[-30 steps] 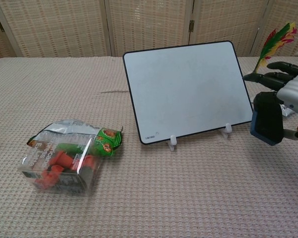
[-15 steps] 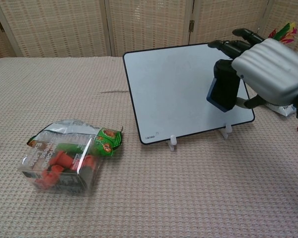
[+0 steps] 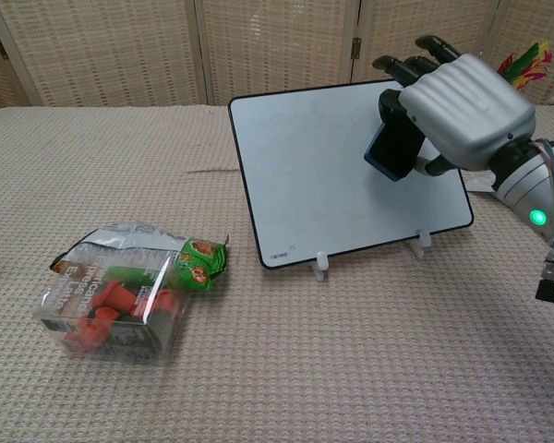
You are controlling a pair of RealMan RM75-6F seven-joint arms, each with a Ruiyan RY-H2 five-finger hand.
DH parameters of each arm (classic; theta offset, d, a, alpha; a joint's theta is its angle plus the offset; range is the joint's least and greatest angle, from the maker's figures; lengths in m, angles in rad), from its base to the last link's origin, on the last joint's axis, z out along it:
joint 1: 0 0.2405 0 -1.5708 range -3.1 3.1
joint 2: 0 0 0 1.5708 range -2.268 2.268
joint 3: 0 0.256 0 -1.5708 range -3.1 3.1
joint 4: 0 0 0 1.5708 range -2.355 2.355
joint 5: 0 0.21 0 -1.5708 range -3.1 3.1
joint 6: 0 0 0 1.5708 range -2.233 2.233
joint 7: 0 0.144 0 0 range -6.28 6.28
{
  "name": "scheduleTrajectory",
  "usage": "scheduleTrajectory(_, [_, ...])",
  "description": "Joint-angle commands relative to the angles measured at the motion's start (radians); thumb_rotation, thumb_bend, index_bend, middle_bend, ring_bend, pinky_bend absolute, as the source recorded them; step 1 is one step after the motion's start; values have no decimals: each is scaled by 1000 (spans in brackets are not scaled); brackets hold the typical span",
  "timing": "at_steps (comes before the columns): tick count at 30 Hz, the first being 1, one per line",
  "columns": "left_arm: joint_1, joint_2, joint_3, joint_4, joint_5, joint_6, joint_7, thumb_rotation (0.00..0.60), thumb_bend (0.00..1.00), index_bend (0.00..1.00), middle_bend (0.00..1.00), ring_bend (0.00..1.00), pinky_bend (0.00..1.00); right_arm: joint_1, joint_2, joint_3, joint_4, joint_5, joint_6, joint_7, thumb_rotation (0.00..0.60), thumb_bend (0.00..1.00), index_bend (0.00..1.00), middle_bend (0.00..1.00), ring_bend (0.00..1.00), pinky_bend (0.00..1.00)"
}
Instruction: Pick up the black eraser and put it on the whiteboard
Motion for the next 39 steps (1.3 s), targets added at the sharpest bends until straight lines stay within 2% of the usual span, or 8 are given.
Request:
scheduleTrajectory(1, [-3,0,0,3,-4,-6,-4,600,112,19,10,0,0,12,-12,4,18,11,-8,5,600,266,575,107,165,0])
scheduleTrajectory(5, [-7,1,-1,3,-9,-14,-10,600,113,29,9,0,0,29,-25,10,39,35,-28,10,600,267,549,102,157,0])
scheduleTrajectory(15, [-12,2,-4,9,-18,-21,-26,600,113,33,10,0,0,43,-25,-3,44,66,-44,26,600,267,191,8,105,0])
scheduleTrajectory(22, [-11,0,-4,9,-19,-19,-19,600,113,34,10,0,0,30,0,-17,5,90,-46,-3,600,267,86,0,76,0])
scheduleTrajectory(25, [-10,0,-5,10,-21,-16,-19,600,113,35,10,0,0,-1,47,-40,-74,85,-23,-2,600,267,66,0,62,0])
scheduleTrajectory(32, [-3,-5,-9,11,-26,-3,-2,600,113,35,10,0,0,-179,293,-157,-468,81,76,109,600,267,0,0,17,0])
scheduleTrajectory(35, [0,-12,-14,10,-32,2,25,600,113,33,10,0,0,-261,381,-218,-540,43,157,184,600,267,0,0,2,0])
scheduleTrajectory(39, [4,-28,-25,11,-45,8,76,600,114,29,9,0,0,-357,458,-286,-563,17,241,258,600,267,0,0,0,0])
